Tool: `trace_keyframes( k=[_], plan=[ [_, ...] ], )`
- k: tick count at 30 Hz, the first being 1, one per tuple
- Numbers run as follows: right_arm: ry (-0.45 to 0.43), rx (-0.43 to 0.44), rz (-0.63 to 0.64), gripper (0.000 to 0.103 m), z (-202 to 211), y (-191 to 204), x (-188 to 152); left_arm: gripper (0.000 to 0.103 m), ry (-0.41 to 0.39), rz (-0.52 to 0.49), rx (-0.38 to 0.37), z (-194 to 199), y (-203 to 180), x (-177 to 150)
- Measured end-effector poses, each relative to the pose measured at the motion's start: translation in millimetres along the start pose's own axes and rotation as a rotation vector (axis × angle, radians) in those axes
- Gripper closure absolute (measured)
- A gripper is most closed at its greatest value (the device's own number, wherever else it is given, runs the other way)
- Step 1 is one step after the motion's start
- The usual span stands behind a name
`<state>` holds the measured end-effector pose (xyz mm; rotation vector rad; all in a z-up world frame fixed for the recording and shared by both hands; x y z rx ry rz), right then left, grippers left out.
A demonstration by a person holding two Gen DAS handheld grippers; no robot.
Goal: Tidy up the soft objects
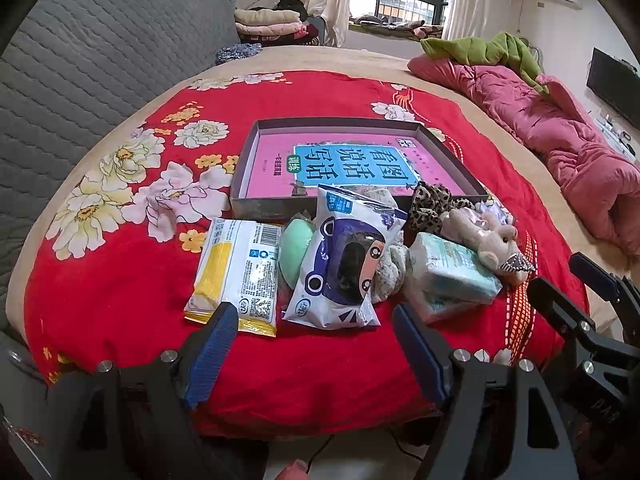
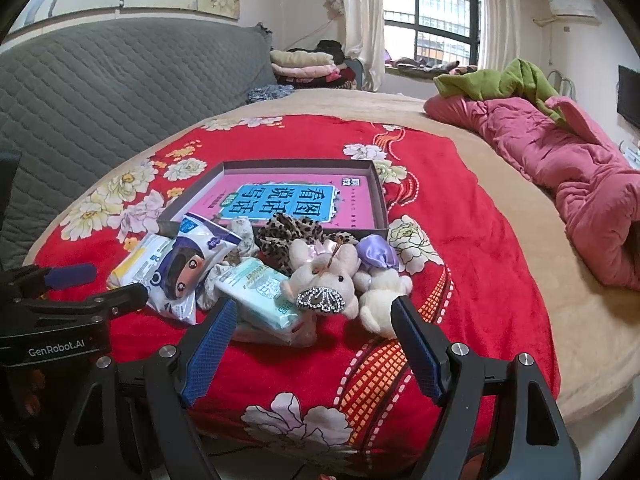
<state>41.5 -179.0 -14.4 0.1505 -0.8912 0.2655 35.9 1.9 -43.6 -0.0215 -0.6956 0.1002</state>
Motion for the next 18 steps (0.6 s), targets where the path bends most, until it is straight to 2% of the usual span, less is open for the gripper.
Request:
trace_keyframes(
  k=[18],
  plan=[
    [-0.008,-0.002,-0.005,0.023,3.1,-2.5,0.8,0.024,0.003,0.001,-0.008,-0.8,-0.3,0.3]
  ],
)
Point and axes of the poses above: each gripper's, at about its wrist camera, not at the fingertips, and z roughly against the way its jaws point, y to its left, x to its top, the point moved 6 cm from there along -z, roughly the way its jaws point, and after that the axes turned 1 degree about -y, right-handed, at the moved point
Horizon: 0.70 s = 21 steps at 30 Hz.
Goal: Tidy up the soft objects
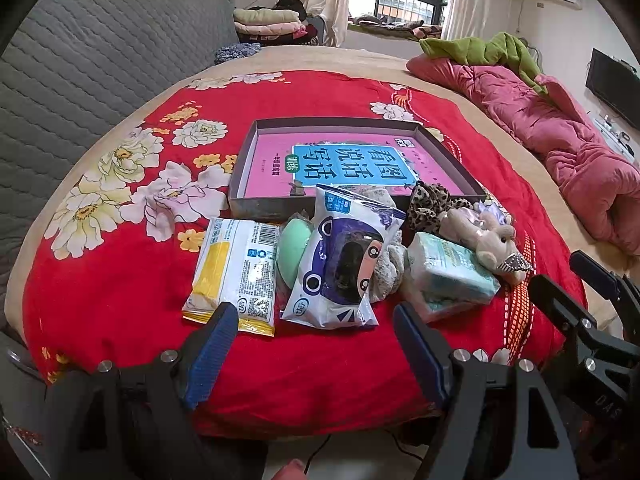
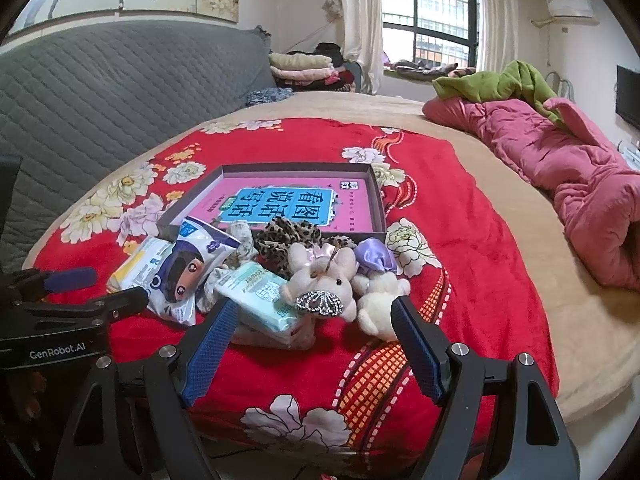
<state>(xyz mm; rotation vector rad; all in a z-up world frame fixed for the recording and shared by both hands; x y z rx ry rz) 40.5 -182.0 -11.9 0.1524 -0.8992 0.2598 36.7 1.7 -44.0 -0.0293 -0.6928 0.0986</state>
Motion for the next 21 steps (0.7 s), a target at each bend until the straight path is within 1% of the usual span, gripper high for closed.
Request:
trace_keyframes(
  k=[10,21],
  plan=[
    [0.004,0.0,0.0,0.023,-1.3,0.0,0.0,0.024,0.003,0.001,-0.007,-0.3,-0.8,-0.8],
    [0.011,0.0,-0.003,0.023,-3.0,-0.2,-1.0,0.024,0.016,0.006,-0.032,-4.8,-1.5,-2.5]
  ],
)
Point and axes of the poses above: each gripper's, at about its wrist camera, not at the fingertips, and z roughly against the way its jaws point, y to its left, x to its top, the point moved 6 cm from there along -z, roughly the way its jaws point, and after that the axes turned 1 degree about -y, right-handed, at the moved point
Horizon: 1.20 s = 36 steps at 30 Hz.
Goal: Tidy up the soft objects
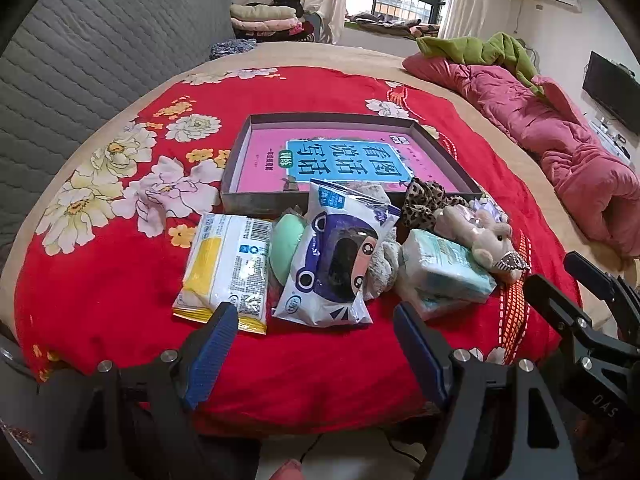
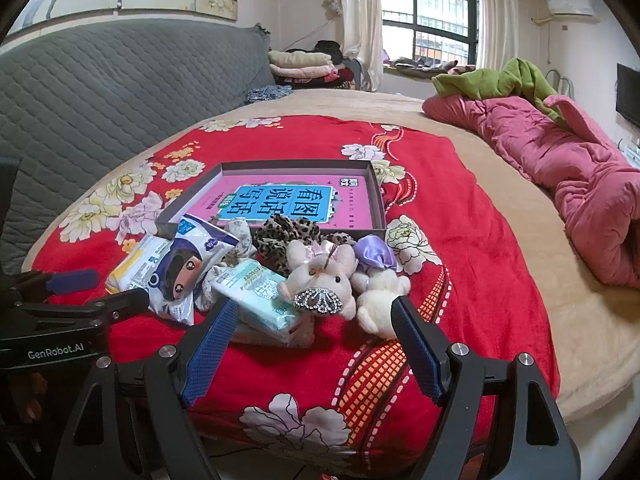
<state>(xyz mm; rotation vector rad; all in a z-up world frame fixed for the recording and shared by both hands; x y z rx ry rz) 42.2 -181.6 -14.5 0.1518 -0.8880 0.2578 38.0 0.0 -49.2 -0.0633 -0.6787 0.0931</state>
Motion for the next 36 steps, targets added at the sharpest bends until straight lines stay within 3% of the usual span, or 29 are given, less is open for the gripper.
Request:
trace_keyframes(
  k=[12,19,21,36],
  plan=[
    [0.013,-0.014,-0.038,0.023,-11,-15,-2,0.024,0.05,0.054,-0.062,-30,9,3],
    [0.021,-0.022,-0.064,0.023,-19,-25,-2,0.04,0.072,0.056,-0.099,-44,4,7],
    [0.028,-0.022,-0.068,0.023,-22,-26,-3,0.04,0.083,0.059,-0.11,-48,3,8],
    [0.064,0.038,-0.114,0.023,-55,-21,3,0.046,0.088,0.036,-0.067,-65,-2,13]
  ],
)
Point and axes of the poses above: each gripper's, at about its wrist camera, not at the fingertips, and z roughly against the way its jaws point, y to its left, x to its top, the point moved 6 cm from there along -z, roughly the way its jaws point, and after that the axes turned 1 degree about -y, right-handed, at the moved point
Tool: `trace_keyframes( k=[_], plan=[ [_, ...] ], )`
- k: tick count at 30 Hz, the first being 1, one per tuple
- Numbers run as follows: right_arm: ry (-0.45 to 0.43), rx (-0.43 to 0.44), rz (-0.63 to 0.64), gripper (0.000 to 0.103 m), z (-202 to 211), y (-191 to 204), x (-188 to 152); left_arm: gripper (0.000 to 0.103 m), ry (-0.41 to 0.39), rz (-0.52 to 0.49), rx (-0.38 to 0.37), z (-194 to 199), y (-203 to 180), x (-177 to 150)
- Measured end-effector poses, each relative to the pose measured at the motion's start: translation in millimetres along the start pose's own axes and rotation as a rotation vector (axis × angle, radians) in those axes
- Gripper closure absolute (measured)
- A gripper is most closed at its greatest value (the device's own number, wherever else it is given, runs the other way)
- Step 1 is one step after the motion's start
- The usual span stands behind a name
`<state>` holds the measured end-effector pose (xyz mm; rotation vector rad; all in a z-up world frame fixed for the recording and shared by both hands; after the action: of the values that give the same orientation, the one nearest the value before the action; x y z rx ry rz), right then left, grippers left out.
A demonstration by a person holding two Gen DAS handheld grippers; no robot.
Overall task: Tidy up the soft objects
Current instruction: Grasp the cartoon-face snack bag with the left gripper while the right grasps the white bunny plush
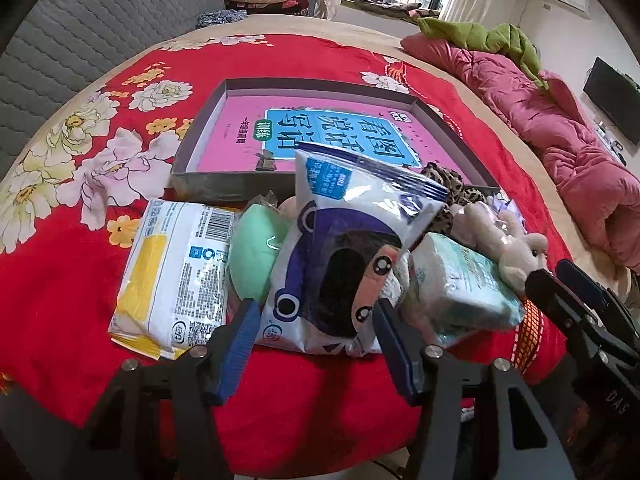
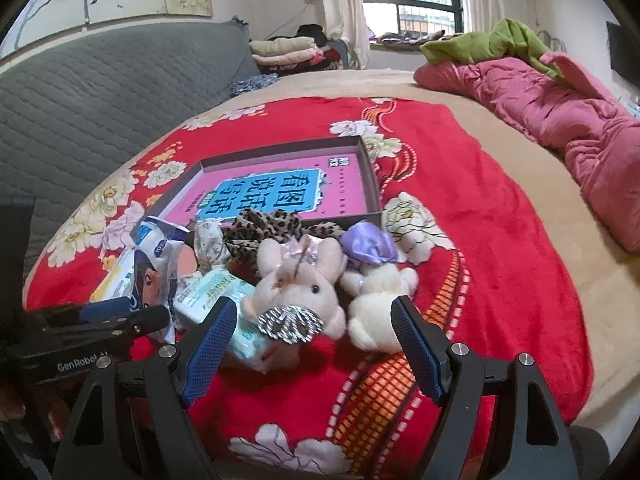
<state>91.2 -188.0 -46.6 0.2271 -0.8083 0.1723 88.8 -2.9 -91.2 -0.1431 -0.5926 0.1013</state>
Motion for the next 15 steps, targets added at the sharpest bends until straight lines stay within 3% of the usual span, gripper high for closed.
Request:
trace_keyframes(
  k=[7,9,12,15],
  plan=[
    [0.032,-0.023,-0.002,0.025,-21,0,3,0.05,-0.006,-0.002,0.009,-3,0,4],
    [0.035,-0.021,0.005,0.031,-24,-1,3,0.051,-0.006,0.01,-0.001,-4,2,4],
    [0.028,-0.008,0.022,0.052,-27,0,4,0.055,-0.011,0.017,-0.012,-4,4,5],
    [0.018,0.002,0.043,0.057,-27,2,5,0.059,-0.015,0.026,-0.028,-4,5,6]
  ],
)
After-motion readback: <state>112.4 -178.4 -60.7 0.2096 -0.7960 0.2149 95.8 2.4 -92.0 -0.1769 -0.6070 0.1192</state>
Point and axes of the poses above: each gripper's, at about its wrist camera, not at the fingertips, and z roughly against the way its jaws point, y to its left, x to its top, the point moved 6 cm from there along -z, roughly the way its jaws point, and after that the axes turned 1 degree about -y, right-handed, at the moved point
